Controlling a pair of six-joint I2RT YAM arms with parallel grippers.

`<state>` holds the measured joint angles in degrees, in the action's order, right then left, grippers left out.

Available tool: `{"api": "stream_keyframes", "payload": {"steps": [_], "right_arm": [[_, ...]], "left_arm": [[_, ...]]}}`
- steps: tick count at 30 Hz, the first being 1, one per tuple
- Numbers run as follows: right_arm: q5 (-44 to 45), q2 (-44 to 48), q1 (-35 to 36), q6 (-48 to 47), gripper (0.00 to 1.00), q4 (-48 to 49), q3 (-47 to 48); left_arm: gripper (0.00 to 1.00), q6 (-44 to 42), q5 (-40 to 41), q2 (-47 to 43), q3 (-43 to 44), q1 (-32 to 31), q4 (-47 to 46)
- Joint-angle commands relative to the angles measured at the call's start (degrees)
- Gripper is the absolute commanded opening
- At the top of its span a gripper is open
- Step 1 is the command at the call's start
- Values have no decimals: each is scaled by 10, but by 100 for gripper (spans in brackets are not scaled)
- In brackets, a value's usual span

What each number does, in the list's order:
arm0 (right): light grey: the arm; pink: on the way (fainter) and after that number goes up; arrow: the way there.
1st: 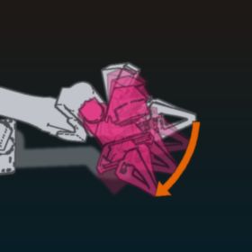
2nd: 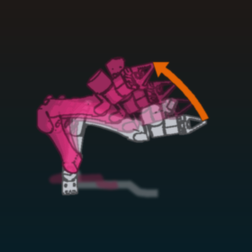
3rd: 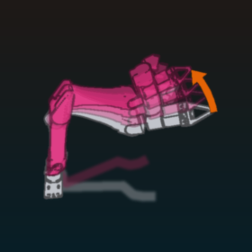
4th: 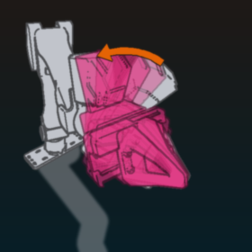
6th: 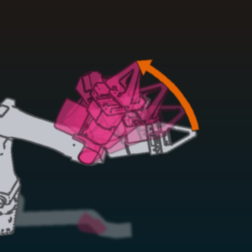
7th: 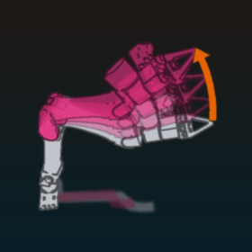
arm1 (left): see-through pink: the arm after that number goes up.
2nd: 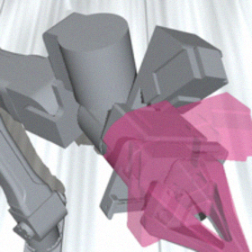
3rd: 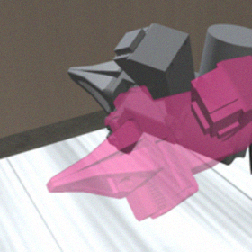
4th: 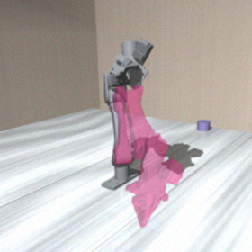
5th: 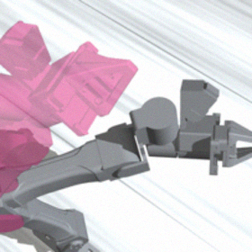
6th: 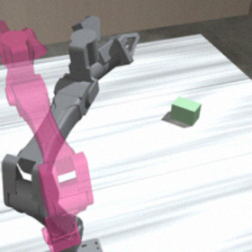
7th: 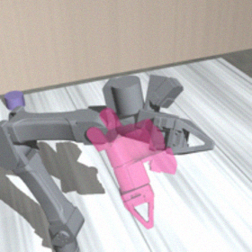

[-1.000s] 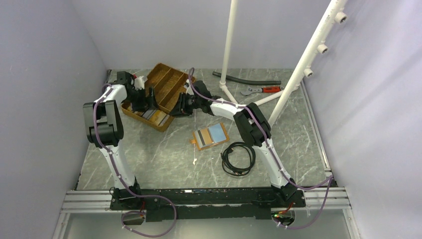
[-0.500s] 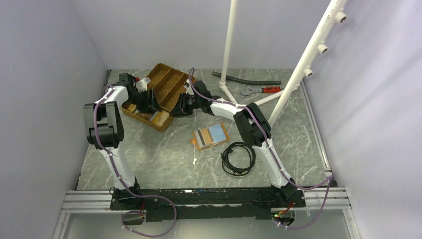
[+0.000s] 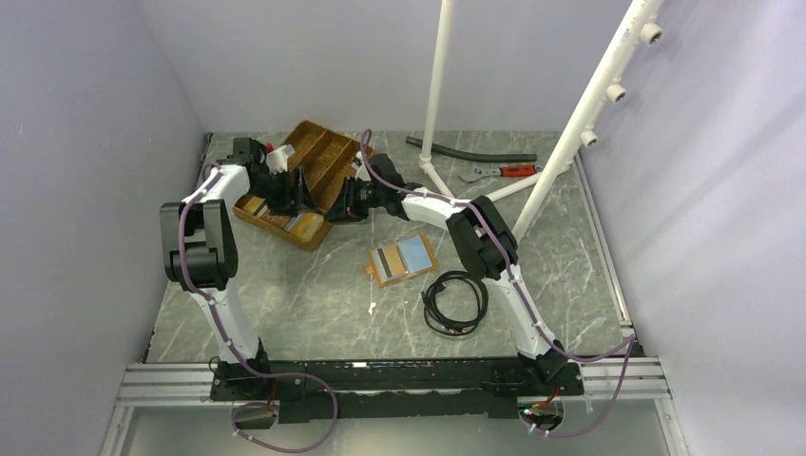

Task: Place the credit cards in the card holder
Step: Pick up the credit card from the storage box.

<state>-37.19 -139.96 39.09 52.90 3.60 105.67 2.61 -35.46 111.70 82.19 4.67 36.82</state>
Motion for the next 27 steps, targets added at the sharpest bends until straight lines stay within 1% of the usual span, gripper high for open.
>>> {"api": "stream_keyframes", "payload": {"steps": [1,2,3,8,14,17,18,21,25,27], "right_arm": [[7,9,3,-8,25,16,-4],[9,9,3,-9,25,14,-3],[10,10,3,-12,25,11,-4],[10,10,2,-15,24,7,-4],[8,10,2,-14,24,6,-5],[8,11,2,-13,24,7,-5],[8,11,1,-13,23,7,-5],[8,13,2,-14,23,6,-7],[9,17,2,-17,22,7,-16],[8,18,2,-16,22,7,-18]], "left_arm": [[81,9,16,-1,-24,-43,80],[83,8,33,4,-22,-43,85],[83,7,45,7,-21,-57,88],[83,-2,99,32,-13,-70,103],[91,-15,109,39,-27,-85,114],[91,-11,130,39,-33,-88,115],[89,-10,134,41,-31,-89,118],[78,-6,134,39,-30,-88,119],[61,0,145,16,-31,-88,118],[54,3,149,3,-36,-88,117]]}}
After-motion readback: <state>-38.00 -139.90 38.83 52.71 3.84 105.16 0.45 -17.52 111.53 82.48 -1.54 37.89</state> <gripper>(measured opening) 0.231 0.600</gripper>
